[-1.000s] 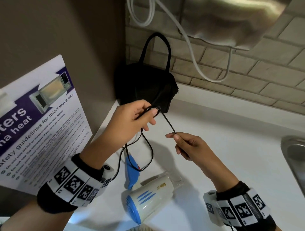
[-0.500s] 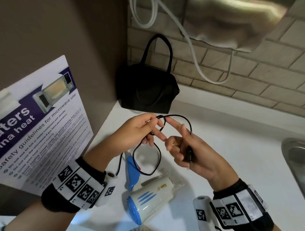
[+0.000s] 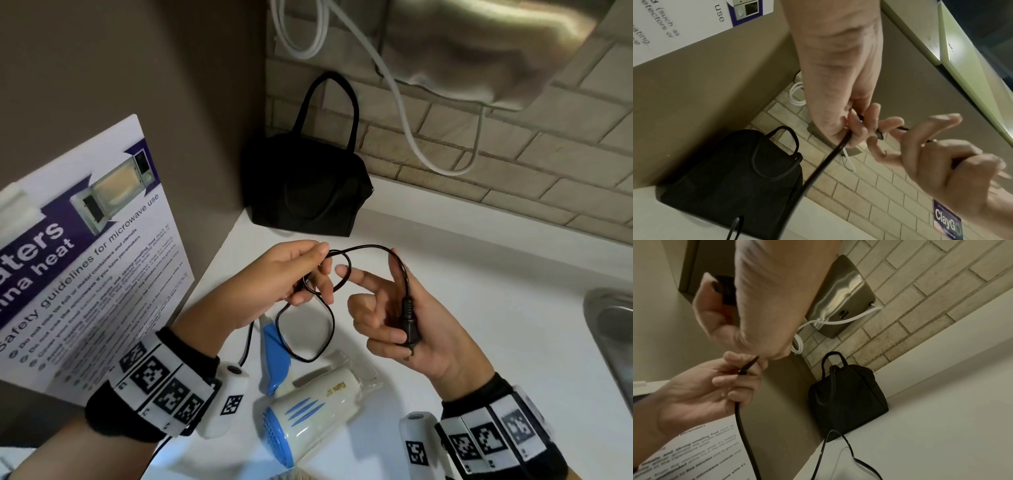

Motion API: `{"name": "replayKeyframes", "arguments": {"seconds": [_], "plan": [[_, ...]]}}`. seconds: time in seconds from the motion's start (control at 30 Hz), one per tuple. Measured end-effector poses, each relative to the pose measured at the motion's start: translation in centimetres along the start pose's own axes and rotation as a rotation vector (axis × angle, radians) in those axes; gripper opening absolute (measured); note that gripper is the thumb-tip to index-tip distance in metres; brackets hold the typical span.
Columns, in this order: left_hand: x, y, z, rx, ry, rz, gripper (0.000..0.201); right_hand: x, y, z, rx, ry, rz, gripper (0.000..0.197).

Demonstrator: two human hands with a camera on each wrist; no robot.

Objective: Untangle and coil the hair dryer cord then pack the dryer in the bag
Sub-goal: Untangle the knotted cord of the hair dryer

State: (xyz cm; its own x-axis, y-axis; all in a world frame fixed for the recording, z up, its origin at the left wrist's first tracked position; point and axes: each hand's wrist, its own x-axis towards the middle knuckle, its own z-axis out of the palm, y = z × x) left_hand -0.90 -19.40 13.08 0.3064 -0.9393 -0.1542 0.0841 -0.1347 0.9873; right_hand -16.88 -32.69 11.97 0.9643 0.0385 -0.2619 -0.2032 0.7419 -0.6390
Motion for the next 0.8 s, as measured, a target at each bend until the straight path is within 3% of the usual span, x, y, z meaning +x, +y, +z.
{"name": "replayKeyframes", "arguments": {"seconds": [0.13, 0.3, 0.43, 0.57, 0.8], "plan": [[-0.1, -0.2, -0.3, -0.02, 0.027, -0.003, 0.03, -0.5, -0.1, 0.2, -0.12, -0.039, 0.0, 0.047], [0.0, -0.5, -0.2, -0.095, 0.012, -0.031, 0.026, -0.5, 0.3, 0.6, -0.185, 0.049, -0.024, 0.035], [0.0, -0.4, -0.1, -0.079, 0.159, -0.003, 0.023, -0.6, 0.1, 0.6, -0.043, 0.121, -0.068, 0.01], [0.1, -0.3, 0.0, -0.07, 0.279, 0.042, 0.024, -0.6, 0.0, 0.4, 0.074, 0.198, -0.086, 0.029], [-0.1, -0.6, 0.9, 0.26, 0.181, 0.003, 0.031, -0.6, -0.1, -0.3, -0.256, 0.479, -0.093, 0.017]]}}
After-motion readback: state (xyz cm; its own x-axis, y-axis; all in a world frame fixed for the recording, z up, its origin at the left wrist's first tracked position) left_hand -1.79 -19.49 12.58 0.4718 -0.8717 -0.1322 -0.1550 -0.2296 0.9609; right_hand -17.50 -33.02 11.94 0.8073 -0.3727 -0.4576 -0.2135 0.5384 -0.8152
